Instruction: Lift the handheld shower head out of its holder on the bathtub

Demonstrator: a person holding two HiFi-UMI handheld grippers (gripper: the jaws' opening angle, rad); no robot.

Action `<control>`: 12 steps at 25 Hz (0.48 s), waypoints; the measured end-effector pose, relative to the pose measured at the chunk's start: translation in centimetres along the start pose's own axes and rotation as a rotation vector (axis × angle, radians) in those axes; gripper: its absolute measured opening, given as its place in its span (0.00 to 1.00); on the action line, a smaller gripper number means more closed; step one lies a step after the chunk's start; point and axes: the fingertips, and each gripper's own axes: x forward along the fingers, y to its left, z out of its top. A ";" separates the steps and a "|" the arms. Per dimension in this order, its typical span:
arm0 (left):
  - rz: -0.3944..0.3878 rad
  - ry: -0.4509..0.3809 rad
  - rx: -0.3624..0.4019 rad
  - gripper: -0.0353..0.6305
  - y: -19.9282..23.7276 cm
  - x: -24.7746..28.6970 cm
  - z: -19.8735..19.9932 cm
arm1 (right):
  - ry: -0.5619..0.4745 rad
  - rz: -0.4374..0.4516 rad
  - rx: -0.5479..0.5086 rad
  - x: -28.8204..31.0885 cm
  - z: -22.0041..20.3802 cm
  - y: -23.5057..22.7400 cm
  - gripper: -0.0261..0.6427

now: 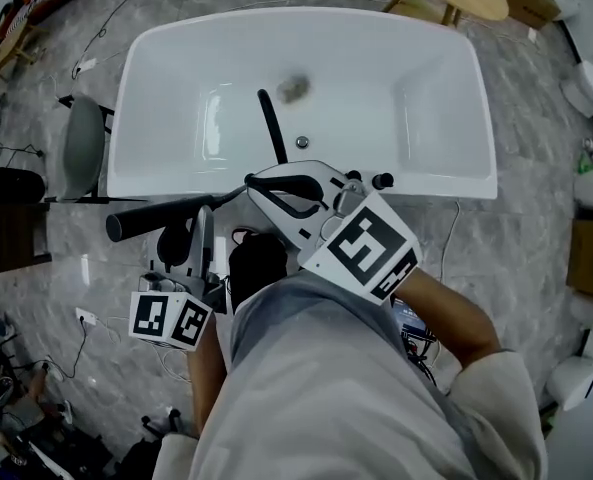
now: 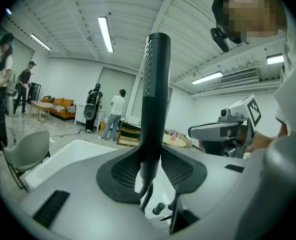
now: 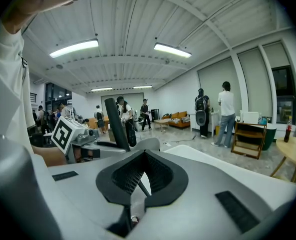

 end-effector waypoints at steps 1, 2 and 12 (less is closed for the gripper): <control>-0.002 -0.001 -0.007 0.26 0.0 0.0 0.0 | 0.000 0.005 0.004 0.0 -0.1 0.0 0.07; -0.007 -0.002 -0.013 0.26 0.0 0.0 0.0 | -0.001 0.008 0.008 0.1 0.0 -0.1 0.07; -0.047 0.010 0.003 0.26 -0.7 0.5 0.1 | 0.003 -0.001 0.009 0.3 -0.3 -0.3 0.07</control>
